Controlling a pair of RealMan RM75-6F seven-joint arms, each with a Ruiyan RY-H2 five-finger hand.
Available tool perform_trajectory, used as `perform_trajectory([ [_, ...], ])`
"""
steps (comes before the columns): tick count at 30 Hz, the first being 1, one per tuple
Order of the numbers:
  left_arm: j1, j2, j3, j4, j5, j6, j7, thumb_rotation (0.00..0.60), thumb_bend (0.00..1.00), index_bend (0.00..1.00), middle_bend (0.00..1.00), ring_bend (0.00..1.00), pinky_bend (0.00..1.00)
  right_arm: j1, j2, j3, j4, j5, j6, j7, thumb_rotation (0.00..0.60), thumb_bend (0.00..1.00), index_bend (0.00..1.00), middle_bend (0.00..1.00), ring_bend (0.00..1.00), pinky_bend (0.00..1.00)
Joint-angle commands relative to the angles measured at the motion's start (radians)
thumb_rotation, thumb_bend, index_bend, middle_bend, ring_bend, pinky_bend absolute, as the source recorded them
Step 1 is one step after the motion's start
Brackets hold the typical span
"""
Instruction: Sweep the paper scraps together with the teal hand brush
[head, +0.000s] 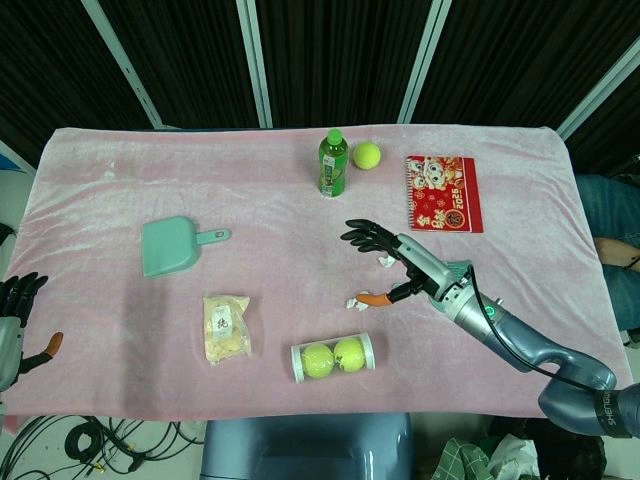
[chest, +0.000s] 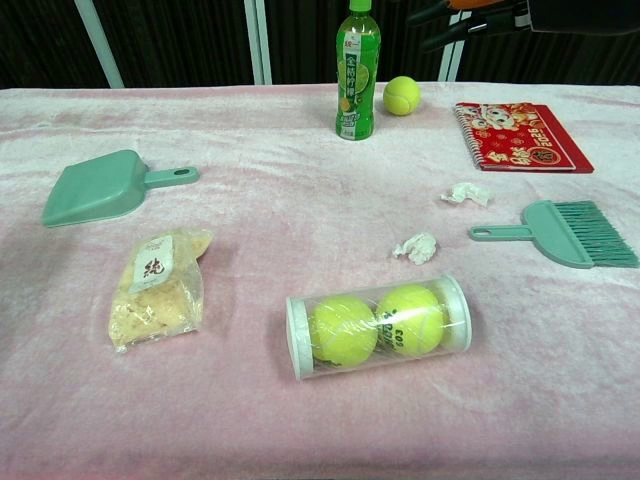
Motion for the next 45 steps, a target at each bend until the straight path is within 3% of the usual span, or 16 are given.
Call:
perform_trajectory([
  [1,0.000,0.000,0.000,0.000,0.000,0.000,0.001,0.600,0.31,0.10,0.08,0.01,0.05,-0.002,0.000,0.002,0.002,-0.001,0.000,0.003,0.600,0.07,0.12,0.16,0.16,0.16],
  [21,0.000,0.000,0.000,-0.001,-0.001,0.000,0.002,0.600,0.31,0.10,0.08,0.01,0.06,-0.012,0.009,0.006,0.012,-0.007,-0.015,-0.007,0.600,0.07,0.14,0.17,0.16,0.16],
  [24,0.002,0.000,0.000,-0.001,-0.001,0.003,0.001,0.600,0.31,0.10,0.08,0.01,0.06,-0.005,0.022,-0.008,0.042,0.005,-0.057,-0.156,0.600,0.07,0.16,0.20,0.16,0.16],
  [26,0.002,0.000,0.000,0.000,-0.001,0.003,0.001,0.600,0.31,0.10,0.08,0.01,0.06,-0.007,0.028,-0.017,0.067,0.045,-0.089,-0.364,0.600,0.07,0.17,0.22,0.17,0.16],
  [33,0.000,-0.001,0.001,-0.005,-0.009,-0.005,0.020,0.600,0.31,0.10,0.08,0.01,0.06,-0.060,-0.025,-0.048,0.076,0.310,-0.038,-1.081,0.600,0.08,0.20,0.23,0.17,0.16],
  [37,-0.001,-0.001,0.002,-0.005,-0.012,-0.009,0.029,0.600,0.31,0.10,0.08,0.01,0.06,-0.066,-0.080,-0.057,0.060,0.460,0.013,-1.338,0.600,0.10,0.21,0.25,0.17,0.16],
  [38,-0.002,-0.002,0.002,-0.006,-0.012,-0.009,0.034,0.600,0.31,0.10,0.08,0.01,0.06,-0.057,-0.123,-0.077,0.091,0.508,0.026,-1.462,0.600,0.10,0.21,0.25,0.17,0.16],
  [41,-0.001,-0.001,0.000,-0.009,-0.017,-0.010,0.030,0.600,0.31,0.10,0.08,0.01,0.06,-0.050,-0.195,-0.077,0.097,0.632,0.074,-1.628,0.600,0.11,0.22,0.26,0.17,0.16],
  [45,-0.003,0.002,0.001,-0.009,-0.020,-0.016,0.033,0.600,0.31,0.10,0.08,0.01,0.06,-0.038,-0.225,-0.070,0.071,0.758,0.067,-1.707,0.600,0.12,0.23,0.29,0.17,0.16],
])
